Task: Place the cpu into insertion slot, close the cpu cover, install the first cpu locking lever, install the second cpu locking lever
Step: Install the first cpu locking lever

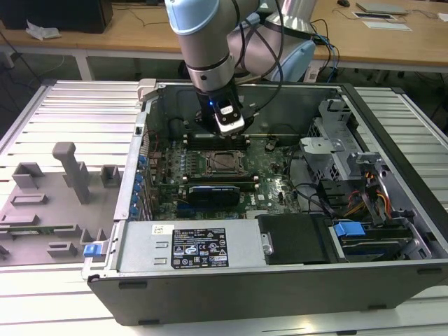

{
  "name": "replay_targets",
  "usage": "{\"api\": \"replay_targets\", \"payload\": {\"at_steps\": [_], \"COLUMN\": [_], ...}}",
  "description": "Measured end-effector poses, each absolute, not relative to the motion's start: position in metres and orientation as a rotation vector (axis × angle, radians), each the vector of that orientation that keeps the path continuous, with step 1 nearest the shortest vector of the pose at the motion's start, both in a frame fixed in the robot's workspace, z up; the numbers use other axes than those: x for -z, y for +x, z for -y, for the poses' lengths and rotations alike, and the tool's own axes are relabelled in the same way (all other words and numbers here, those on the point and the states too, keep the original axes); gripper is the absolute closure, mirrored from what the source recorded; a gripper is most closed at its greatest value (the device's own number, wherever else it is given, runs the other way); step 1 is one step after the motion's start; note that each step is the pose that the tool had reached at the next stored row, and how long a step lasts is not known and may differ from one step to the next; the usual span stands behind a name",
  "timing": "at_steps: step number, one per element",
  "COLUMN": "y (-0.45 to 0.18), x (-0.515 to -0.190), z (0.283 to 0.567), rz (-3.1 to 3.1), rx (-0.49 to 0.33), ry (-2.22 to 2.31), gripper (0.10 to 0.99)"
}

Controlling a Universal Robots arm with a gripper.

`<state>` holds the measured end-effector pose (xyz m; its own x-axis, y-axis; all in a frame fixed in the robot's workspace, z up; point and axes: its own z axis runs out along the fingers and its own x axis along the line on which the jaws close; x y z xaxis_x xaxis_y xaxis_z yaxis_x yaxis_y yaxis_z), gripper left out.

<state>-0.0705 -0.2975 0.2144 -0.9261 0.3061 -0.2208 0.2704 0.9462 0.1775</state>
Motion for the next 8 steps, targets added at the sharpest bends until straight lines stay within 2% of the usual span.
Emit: {"api": "replay_targets", "payload": {"at_steps": [8], "y": [-0.0703], "x": [-0.2145], "z": [0.2974], "rz": [-2.871], "rx": [-0.2], "ry": [0.432], "gripper": [0.98]}}
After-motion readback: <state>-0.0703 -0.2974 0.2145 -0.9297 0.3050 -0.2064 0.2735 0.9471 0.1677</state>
